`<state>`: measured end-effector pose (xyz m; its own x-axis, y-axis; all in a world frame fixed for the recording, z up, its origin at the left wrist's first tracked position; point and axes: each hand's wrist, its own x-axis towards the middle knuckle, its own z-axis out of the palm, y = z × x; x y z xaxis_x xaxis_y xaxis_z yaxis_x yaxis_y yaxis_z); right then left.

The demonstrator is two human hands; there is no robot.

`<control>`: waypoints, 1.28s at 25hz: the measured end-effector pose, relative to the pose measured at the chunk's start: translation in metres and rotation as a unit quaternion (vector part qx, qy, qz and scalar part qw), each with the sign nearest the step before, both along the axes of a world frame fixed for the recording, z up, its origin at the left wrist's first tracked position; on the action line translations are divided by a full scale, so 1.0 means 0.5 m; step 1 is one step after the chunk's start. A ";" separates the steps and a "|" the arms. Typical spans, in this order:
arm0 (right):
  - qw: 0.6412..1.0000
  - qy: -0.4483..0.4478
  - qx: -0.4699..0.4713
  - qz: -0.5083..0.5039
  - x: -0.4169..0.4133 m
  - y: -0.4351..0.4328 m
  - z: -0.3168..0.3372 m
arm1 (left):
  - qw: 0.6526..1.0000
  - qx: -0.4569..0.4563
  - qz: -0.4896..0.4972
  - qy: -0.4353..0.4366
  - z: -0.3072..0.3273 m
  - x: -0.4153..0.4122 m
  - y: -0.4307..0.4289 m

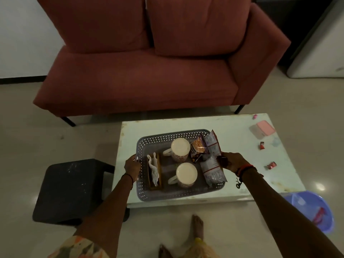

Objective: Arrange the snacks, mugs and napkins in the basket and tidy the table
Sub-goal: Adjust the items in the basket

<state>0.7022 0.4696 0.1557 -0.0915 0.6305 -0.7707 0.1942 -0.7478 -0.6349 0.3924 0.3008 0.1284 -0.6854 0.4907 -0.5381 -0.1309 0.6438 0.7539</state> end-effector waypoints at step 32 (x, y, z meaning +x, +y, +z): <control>0.987 -0.126 0.021 0.094 0.154 0.468 -0.352 | 0.998 -0.031 -0.038 -0.038 -0.328 0.142 0.498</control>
